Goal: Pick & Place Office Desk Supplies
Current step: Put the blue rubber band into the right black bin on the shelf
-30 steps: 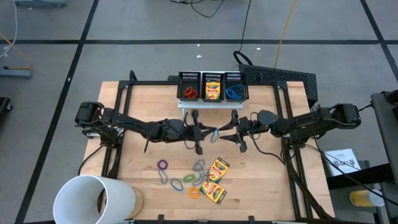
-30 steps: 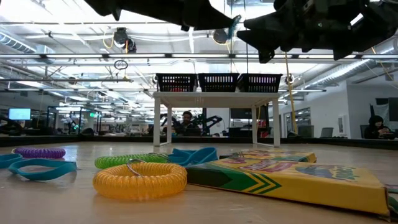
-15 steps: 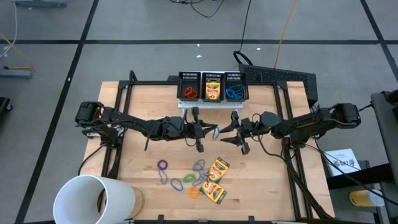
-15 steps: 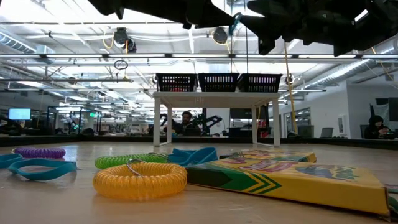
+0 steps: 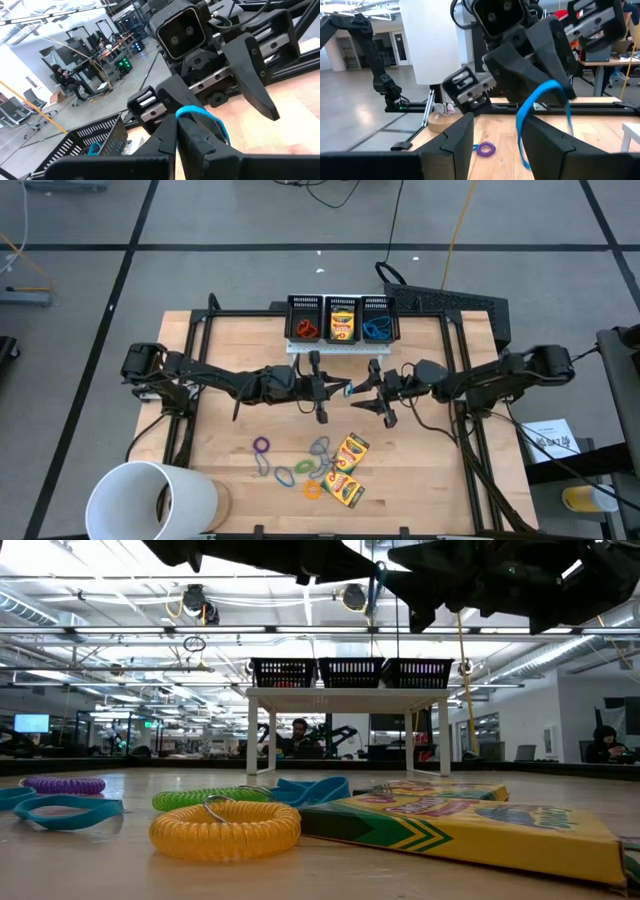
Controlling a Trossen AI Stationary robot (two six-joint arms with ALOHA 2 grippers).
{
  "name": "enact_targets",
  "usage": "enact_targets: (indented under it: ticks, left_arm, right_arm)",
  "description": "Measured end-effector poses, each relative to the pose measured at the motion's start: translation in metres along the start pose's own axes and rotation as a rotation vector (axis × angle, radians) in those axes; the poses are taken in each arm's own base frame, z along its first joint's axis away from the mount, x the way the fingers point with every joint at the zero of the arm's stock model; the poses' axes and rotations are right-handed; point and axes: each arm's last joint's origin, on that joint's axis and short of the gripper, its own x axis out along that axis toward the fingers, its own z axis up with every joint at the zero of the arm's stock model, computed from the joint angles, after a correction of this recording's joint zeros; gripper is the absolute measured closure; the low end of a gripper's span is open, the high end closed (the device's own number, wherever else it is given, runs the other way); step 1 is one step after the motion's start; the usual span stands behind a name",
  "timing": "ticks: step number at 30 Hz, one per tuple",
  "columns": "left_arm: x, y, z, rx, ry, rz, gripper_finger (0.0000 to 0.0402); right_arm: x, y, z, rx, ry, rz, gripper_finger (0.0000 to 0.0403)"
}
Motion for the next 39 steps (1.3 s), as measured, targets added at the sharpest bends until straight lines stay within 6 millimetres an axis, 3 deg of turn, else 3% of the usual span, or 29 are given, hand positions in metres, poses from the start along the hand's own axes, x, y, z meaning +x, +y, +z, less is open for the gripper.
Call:
enact_targets:
  ticks: [8, 19, 29, 32, 39]
  left_arm:
    - [-0.0001, -0.0002, 0.0001, -0.004, 0.0, -0.001, 0.039]
    - [-0.0001, -0.0005, -0.0003, -0.027, 0.004, -0.003, 0.0383]
    - [-0.0001, 0.0007, 0.0002, -0.087, 0.007, 0.027, 0.0389]
    - [-0.0001, 0.0005, -0.0002, -0.151, 0.01, 0.025, 0.0364]
    - [-0.0037, -0.0011, 0.0042, -0.286, 0.073, 0.053, 0.0242]
  right_arm:
    - [0.0012, -0.0002, 0.0011, -0.001, -0.003, 0.0, 0.0265]
    - [0.0011, 0.0001, 0.0036, -0.05, -0.029, 0.002, 0.0396]
    - [0.0011, -0.0009, 0.002, -0.052, -0.014, -0.023, 0.04]
    - [0.0011, -0.0011, 0.0007, -0.048, 0.0, -0.024, 0.0401]
    - [0.0011, -0.0014, -0.0011, -0.044, 0.019, -0.025, 0.0401]
